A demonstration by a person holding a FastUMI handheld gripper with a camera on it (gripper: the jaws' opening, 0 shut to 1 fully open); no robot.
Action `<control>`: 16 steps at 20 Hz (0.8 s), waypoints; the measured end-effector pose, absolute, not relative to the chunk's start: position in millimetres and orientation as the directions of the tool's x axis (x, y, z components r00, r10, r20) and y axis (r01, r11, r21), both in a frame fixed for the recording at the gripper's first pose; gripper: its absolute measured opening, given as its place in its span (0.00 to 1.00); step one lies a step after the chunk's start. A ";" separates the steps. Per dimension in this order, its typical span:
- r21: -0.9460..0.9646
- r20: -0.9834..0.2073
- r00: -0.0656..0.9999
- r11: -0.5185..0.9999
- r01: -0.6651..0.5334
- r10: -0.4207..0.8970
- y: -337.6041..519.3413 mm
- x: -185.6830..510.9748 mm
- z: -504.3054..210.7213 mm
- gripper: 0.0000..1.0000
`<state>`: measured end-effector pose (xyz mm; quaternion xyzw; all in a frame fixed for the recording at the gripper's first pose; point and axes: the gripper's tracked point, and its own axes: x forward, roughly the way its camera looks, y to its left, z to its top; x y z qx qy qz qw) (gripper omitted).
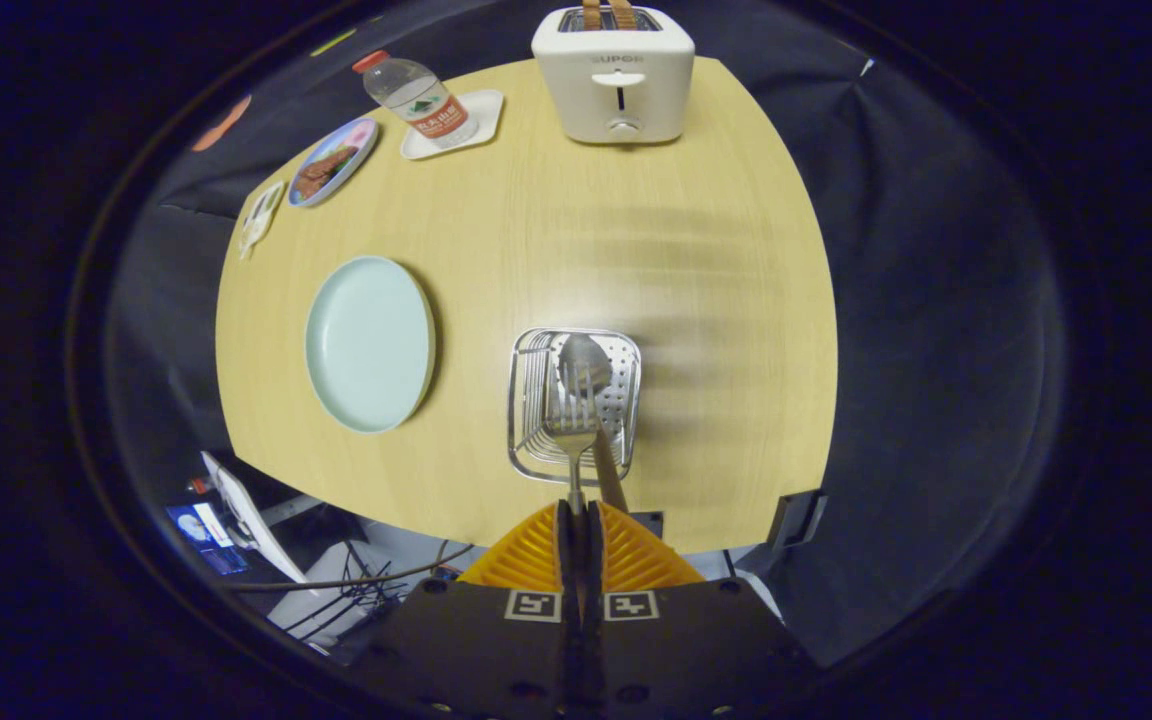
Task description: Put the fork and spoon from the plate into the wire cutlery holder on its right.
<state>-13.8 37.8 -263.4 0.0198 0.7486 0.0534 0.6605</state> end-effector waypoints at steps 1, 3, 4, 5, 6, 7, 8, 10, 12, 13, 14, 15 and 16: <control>0.112 -0.986 -0.129 0.993 -0.031 0.108 39.1 -16.3 -265.3 0.04; 0.133 -0.984 -0.123 0.991 -0.006 0.132 43.6 -14.8 -267.4 0.08; 0.136 -0.984 -0.116 0.991 0.004 0.136 44.6 -11.2 -266.2 0.09; 0.146 -0.984 -0.101 0.989 0.015 0.146 47.4 -7.6 -269.2 0.16; 0.153 -0.985 -0.083 0.988 0.020 0.154 48.0 -3.1 -263.4 0.23; 0.161 -0.985 -0.058 0.987 0.013 0.162 50.5 -0.1 -260.9 0.30; 0.157 -0.987 -0.030 0.988 -0.003 0.157 50.3 3.5 -259.6 0.37; 0.134 -0.989 0.061 0.989 -0.053 0.138 48.8 15.0 -252.7 0.64; 0.127 -0.978 0.160 0.990 -0.068 0.137 57.2 31.4 -243.1 0.91; 0.134 -0.968 0.207 0.989 -0.064 0.144 62.8 39.4 -239.0 0.97; 0.132 -0.955 0.260 0.990 -0.057 0.143 66.2 45.5 -232.2 0.97; 0.136 -0.936 0.321 0.989 -0.055 0.147 71.7 53.3 -223.5 0.97; 0.146 -0.910 0.384 0.987 -0.060 0.158 76.9 58.3 -212.6 0.97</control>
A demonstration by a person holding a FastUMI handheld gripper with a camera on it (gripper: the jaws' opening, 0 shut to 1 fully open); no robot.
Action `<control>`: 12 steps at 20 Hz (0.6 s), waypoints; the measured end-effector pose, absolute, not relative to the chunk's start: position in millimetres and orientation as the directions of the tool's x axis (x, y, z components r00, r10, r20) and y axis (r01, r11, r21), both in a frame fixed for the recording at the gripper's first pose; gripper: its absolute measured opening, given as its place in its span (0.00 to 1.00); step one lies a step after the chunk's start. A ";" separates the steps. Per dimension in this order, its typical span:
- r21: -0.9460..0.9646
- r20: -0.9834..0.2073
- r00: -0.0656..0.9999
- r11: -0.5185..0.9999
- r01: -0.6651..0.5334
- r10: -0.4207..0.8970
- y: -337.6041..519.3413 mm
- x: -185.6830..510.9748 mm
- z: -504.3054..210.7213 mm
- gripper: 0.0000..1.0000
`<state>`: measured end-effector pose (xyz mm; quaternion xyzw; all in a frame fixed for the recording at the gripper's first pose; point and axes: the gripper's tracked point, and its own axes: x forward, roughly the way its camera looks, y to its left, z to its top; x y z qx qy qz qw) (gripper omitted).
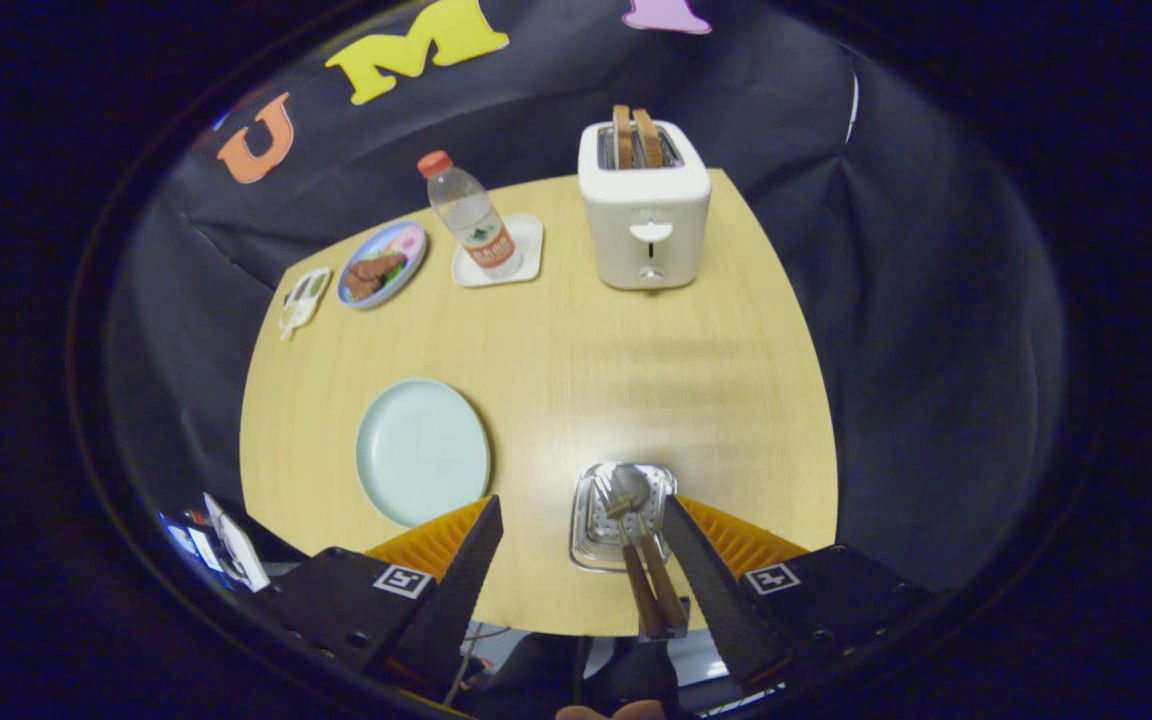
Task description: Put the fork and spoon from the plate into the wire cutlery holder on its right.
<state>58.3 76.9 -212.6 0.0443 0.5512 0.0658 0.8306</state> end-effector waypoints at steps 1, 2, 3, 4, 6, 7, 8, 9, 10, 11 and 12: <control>0.158 -0.876 0.450 0.985 -0.066 0.171 82.9 64.3 -197.5 0.97; 0.162 -0.841 0.512 0.984 -0.070 0.175 87.7 68.1 -183.2 0.97; 0.164 -0.791 0.586 0.983 -0.079 0.179 92.0 73.5 -163.9 0.97; 0.164 -0.742 0.645 0.982 -0.090 0.183 93.6 76.2 -142.9 0.97; 0.158 -0.636 0.750 0.982 -0.103 0.181 97.8 79.7 -106.1 0.97; 0.151 -0.582 0.794 0.983 -0.107 0.176 98.9 78.9 -89.6 0.97; 0.145 -0.520 0.837 0.983 -0.113 0.173 100.1 76.9 -72.6 0.97; 0.126 -0.456 0.874 0.985 -0.120 0.165 100.6 73.8 -53.3 0.97; 0.096 -0.388 0.909 0.988 -0.124 0.152 99.6 70.5 -37.1 0.96; 0.051 -0.314 0.939 0.991 -0.128 0.137 100.2 68.1 -18.3 0.96; -0.001 -0.235 0.966 0.994 -0.114 0.110 97.8 66.3 -1.6 0.96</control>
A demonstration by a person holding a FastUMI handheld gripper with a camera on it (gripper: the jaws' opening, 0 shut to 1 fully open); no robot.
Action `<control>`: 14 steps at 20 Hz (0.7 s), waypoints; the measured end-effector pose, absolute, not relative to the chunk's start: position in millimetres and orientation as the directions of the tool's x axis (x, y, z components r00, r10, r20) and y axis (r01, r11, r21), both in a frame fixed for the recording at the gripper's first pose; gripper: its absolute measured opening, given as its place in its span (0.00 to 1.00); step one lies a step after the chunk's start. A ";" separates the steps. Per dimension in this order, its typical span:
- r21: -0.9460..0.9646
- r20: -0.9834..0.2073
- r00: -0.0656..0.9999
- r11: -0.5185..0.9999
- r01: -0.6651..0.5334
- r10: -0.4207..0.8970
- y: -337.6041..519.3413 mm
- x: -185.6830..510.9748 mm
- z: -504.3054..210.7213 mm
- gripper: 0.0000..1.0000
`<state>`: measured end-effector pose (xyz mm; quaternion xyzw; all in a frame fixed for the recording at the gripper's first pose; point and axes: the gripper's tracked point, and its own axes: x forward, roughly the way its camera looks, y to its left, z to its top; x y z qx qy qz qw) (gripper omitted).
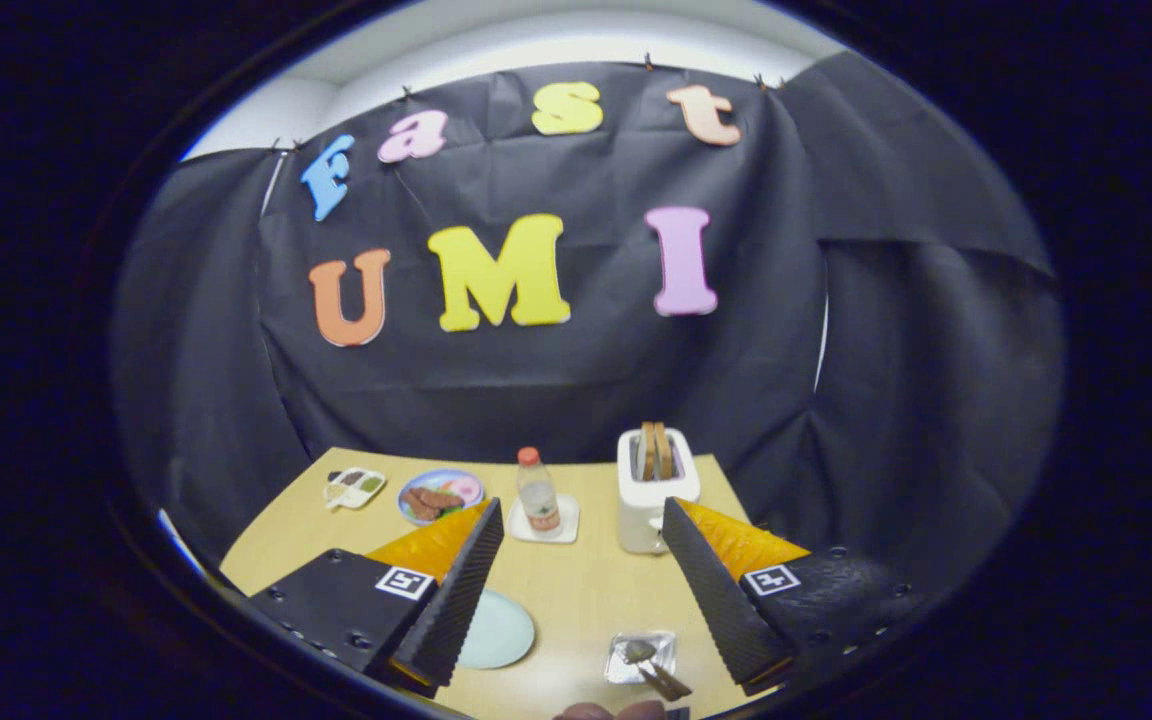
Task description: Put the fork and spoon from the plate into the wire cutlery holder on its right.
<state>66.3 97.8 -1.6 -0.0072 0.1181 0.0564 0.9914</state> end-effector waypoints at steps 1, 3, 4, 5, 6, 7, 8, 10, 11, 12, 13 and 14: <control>-0.044 -0.167 0.982 0.995 -0.094 0.086 93.8 62.8 14.3 0.97; -0.045 -0.095 0.992 0.995 -0.086 0.082 98.9 41.5 29.6 0.98; -0.026 -0.089 0.993 0.996 -0.083 0.080 101.5 33.1 30.5 0.97; -0.016 -0.090 0.993 0.997 -0.079 0.077 102.1 24.5 31.0 0.97; -0.008 -0.086 0.994 0.998 -0.068 0.067 98.9 18.6 32.0 0.97; 0.003 -0.083 0.994 0.998 -0.065 0.065 99.6 11.7 34.2 0.97; 0.019 -0.085 0.994 0.998 -0.062 0.064 102.9 3.3 34.6 0.97; 0.038 -0.087 0.995 0.998 -0.054 0.057 107.2 -5.1 34.9 0.97; 0.044 -0.084 0.995 0.998 -0.050 0.053 108.2 -8.6 35.7 0.96; 0.045 -0.083 0.995 0.998 -0.046 0.050 109.6 -10.0 36.5 0.96; 0.040 -0.087 0.995 0.998 -0.054 0.057 113.2 -10.9 35.9 0.96; 0.038 -0.085 0.994 0.998 -0.059 0.062 116.1 -12.9 35.4 0.96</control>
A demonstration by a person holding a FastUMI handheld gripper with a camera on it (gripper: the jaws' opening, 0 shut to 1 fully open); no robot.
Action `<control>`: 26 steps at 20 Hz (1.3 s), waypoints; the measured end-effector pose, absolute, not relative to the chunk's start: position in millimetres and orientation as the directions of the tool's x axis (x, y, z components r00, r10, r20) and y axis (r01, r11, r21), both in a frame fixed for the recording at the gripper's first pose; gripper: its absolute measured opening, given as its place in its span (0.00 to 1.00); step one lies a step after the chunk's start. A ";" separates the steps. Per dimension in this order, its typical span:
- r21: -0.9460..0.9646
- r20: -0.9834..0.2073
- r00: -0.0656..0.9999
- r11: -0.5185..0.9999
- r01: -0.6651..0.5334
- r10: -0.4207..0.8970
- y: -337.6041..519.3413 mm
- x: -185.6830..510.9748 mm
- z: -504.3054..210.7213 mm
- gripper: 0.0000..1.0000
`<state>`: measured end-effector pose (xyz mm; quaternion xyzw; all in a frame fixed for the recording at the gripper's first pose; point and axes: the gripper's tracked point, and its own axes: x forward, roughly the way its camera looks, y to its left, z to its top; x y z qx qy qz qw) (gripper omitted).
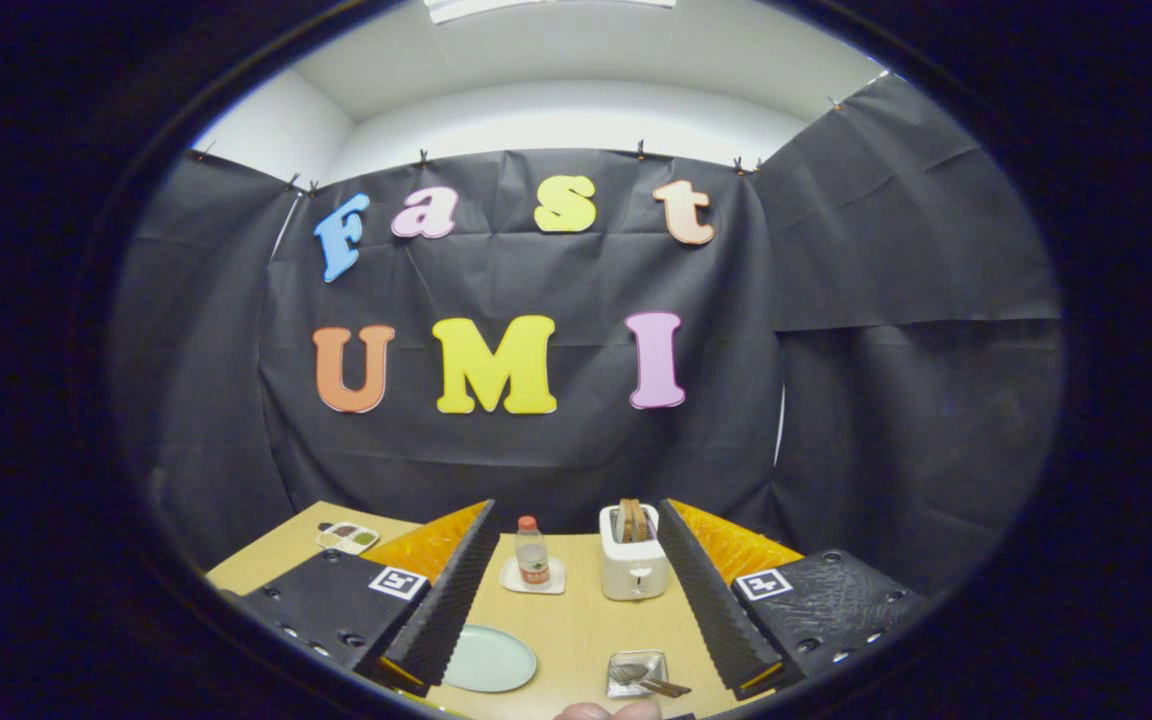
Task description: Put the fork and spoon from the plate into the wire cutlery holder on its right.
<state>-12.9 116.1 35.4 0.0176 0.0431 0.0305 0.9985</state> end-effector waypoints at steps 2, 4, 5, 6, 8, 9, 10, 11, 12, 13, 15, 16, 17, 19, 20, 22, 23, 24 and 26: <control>0.044 -0.076 0.995 0.997 -0.057 0.060 119.1 -14.9 36.1 0.96; 0.059 -0.068 0.996 0.997 -0.057 0.061 124.8 -15.9 35.3 0.96; 0.053 -0.055 0.996 0.996 -0.067 0.070 130.1 -15.8 34.4 0.96; 0.037 -0.053 0.996 0.997 -0.066 0.067 131.7 -11.7 34.2 0.96; 0.040 -0.059 0.995 0.996 -0.081 0.083 140.5 -12.1 31.5 0.96; 0.038 -0.068 0.994 0.996 -0.084 0.087 142.8 -11.3 30.5 0.96; 0.044 -0.071 0.994 0.996 -0.079 0.082 142.2 -9.4 27.3 0.96; 0.057 -0.083 0.993 0.996 -0.074 0.078 142.7 -7.7 24.4 0.96; 0.070 -0.092 0.992 0.995 -0.076 0.082 145.5 -9.3 20.9 0.96; 0.074 -0.100 0.992 0.995 -0.073 0.080 145.6 -8.2 18.0 0.95; 0.071 -0.099 0.992 0.995 -0.072 0.078 144.5 -6.5 14.3 0.95; 0.073 -0.101 0.992 0.995 -0.073 0.080 144.0 -7.4 13.3 0.96; 0.075 -0.099 0.992 0.994 -0.074 0.081 143.8 -7.1 14.5 0.96; 0.068 -0.086 0.993 0.995 -0.074 0.080 141.8 -6.5 17.2 0.96; 0.066 -0.076 0.994 0.995 -0.070 0.075 138.7 -6.0 19.7 0.96; 0.073 -0.075 0.995 0.995 -0.062 0.067 135.0 -5.8 18.2 0.95; 0.080 -0.075 0.995 0.995 -0.058 0.064 133.0 -5.3 17.8 0.95; 0.083 -0.080 0.995 0.995 -0.052 0.059 129.8 -3.8 15.9 0.95; 0.086 -0.081 0.995 0.995 -0.042 0.049 124.4 -2.2 15.9 0.96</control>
